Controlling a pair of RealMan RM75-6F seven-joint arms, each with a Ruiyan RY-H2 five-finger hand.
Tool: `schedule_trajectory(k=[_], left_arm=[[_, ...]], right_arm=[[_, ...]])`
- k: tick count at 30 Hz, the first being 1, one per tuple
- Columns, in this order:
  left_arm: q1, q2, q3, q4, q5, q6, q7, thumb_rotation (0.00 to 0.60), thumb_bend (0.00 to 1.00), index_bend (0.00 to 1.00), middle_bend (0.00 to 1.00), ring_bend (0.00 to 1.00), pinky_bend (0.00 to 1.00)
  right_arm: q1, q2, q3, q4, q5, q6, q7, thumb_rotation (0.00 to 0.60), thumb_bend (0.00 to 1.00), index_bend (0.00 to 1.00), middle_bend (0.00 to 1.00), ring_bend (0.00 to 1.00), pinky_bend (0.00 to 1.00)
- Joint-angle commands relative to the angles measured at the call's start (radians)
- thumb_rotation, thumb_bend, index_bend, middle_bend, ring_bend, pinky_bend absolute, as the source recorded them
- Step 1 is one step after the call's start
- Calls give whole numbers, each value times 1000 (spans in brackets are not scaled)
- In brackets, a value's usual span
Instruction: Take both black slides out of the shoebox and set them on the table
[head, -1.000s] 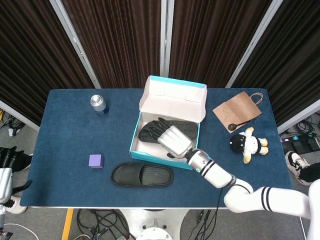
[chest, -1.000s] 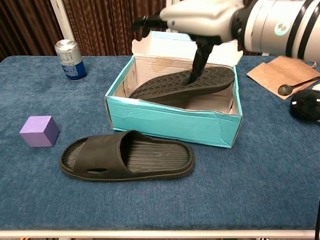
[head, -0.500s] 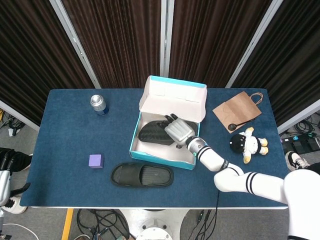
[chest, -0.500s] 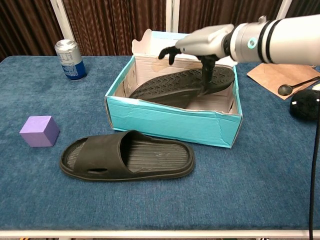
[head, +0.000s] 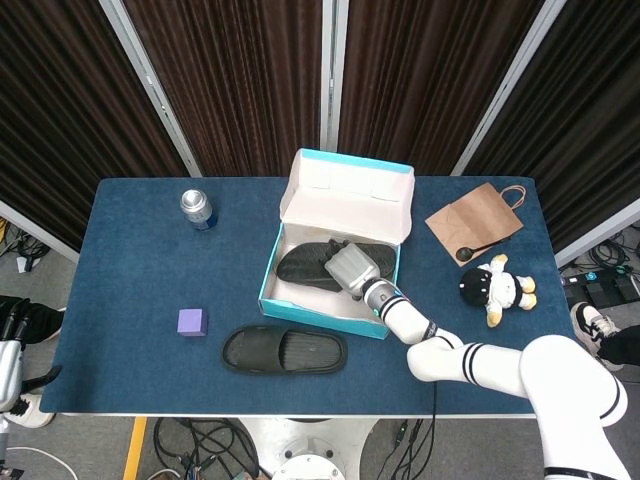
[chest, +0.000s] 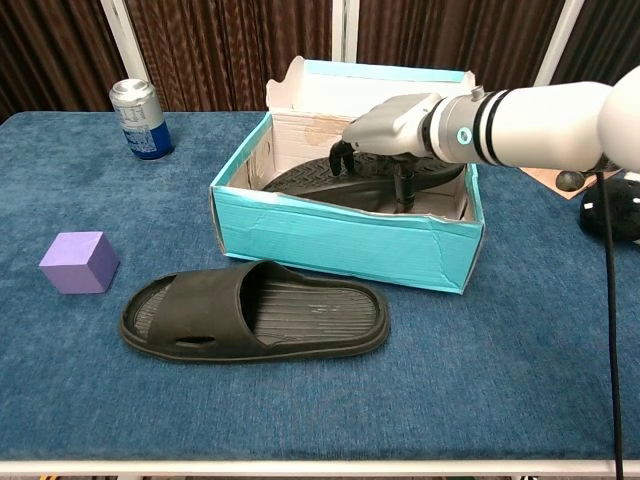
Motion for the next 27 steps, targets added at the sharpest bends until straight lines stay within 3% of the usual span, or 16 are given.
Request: schedule_trajectory(k=[1,10,18,27], left_arm=[[2,0,1,1,-6,-4,0,600,0,174,74,3,22],[-1,-3,-2,4,-4,-7,-5,600,0,174,74,3,22],[0,-7,-2,9,-3,-8,-12,600,0,174,74,3,22],[1,-6,0,11,5,-5,-25,600,0,174,74,3,22]], right_arm=[[11,-23,-10,29,18,2,-14,600,10,265,248,86,268],[25,-77,-25,98,6,0,-25,600,47,265,248,92,272],[-3,-83,-7,111,-106,47,40,600,615,367,302,221,424],[-34,-89,19,120,-261,102,147,600,658,539,392,303,477]])
